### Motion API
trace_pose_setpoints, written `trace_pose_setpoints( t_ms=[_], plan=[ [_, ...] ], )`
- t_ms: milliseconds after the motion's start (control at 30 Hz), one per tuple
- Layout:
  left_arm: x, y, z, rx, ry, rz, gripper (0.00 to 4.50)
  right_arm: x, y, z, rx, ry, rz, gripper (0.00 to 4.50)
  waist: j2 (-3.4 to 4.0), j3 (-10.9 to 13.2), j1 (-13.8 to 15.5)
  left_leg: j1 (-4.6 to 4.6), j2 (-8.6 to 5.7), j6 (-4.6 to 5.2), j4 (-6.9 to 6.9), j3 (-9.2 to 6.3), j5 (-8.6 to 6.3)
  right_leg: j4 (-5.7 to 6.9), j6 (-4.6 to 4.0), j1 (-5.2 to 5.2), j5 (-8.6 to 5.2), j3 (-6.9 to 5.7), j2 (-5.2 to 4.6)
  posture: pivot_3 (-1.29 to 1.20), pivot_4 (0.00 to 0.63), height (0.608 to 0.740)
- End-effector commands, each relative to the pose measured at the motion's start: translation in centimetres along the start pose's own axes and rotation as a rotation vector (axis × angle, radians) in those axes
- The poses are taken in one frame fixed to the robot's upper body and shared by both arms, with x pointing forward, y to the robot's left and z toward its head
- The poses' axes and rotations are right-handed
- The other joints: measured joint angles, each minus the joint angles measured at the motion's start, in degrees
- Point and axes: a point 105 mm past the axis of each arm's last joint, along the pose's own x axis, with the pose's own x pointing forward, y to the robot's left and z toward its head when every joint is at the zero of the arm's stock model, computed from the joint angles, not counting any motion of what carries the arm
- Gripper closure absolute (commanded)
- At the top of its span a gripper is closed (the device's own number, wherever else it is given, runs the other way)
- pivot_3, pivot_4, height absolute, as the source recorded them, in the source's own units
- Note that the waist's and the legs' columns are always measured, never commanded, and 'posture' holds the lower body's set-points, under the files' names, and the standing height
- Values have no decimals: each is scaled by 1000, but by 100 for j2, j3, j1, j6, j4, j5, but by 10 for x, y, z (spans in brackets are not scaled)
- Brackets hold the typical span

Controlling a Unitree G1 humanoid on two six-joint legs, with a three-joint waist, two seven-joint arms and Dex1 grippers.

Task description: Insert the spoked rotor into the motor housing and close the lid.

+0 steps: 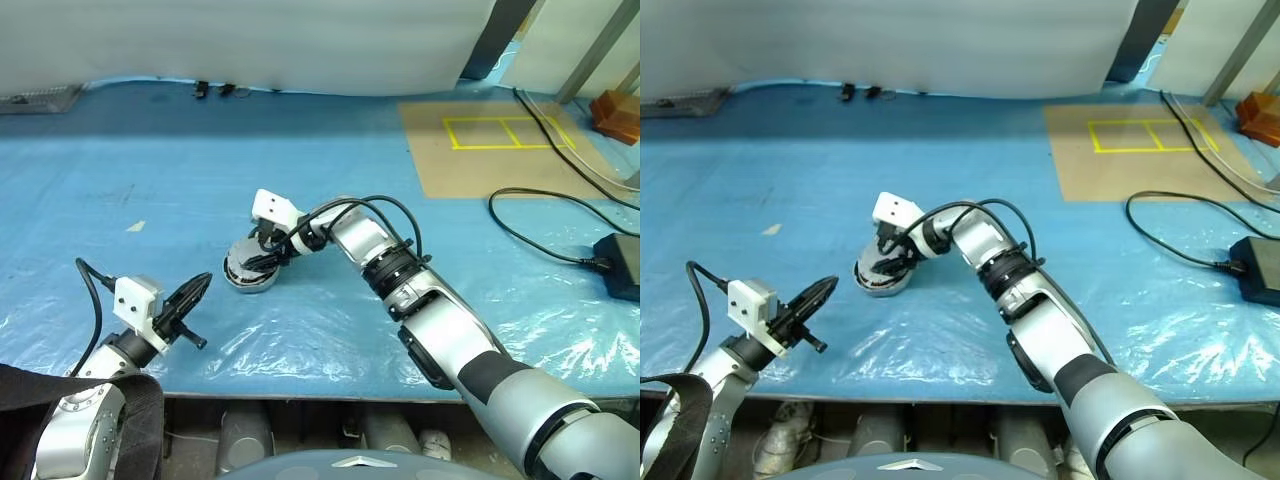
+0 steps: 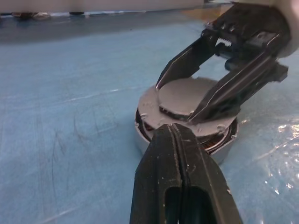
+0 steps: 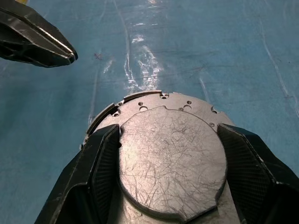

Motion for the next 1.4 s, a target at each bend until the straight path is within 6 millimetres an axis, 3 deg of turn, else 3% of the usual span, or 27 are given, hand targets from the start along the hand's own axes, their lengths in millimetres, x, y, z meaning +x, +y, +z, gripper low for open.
trace_pose_setpoints(
  t_ms=[33,400,500,667,900,1133,1233,1400],
  plan=[
    [-1,-3,8,18,-13,-4,4500,8,6,5,-37,19,-34,1528,1,0,3,0,0,0,-1,0,0,0,0,0,0,0,0,0,150,740],
    [2,-3,13,19,-10,-16,4500,14,13,-17,12,30,-97,1528,3,-1,0,8,-4,-1,-1,1,0,1,1,3,0,4,-2,0,150,740],
    [2,-3,11,21,-10,-16,4500,16,10,-24,-55,15,-162,1528,4,-2,-2,15,-4,-1,-1,1,0,2,2,8,-1,5,-1,0,150,740],
    [5,-2,5,31,2,-16,4500,17,18,-40,-69,25,-111,1528,15,-4,-3,35,-6,0,-1,1,0,7,27,21,-14,7,-2,0,150,740],
    [8,0,-5,43,22,-30,4500,6,15,-42,1,-2,-45,1528,18,-7,17,30,-13,0,-1,0,0,-1,10,27,-4,10,-7,0,150,740],
    [8,6,-18,42,23,-42,4500,2,-11,-23,-38,-37,-131,1528,18,-7,12,19,-16,0,-22,0,0,-17,8,17,-3,7,-6,0,150,740],
    [6,9,-24,46,32,-44,4500,3,-14,-32,-82,4,-141,1528,19,-7,13,22,-17,0,-19,0,0,-11,7,18,-3,8,-8,0,150,740],
    [5,10,-30,46,31,-51,4500,7,-5,-42,-11,8,-80,1528,19,-7,18,38,-17,1,-18,0,0,-1,8,28,-3,9,-9,0,150,740]
  ],
)
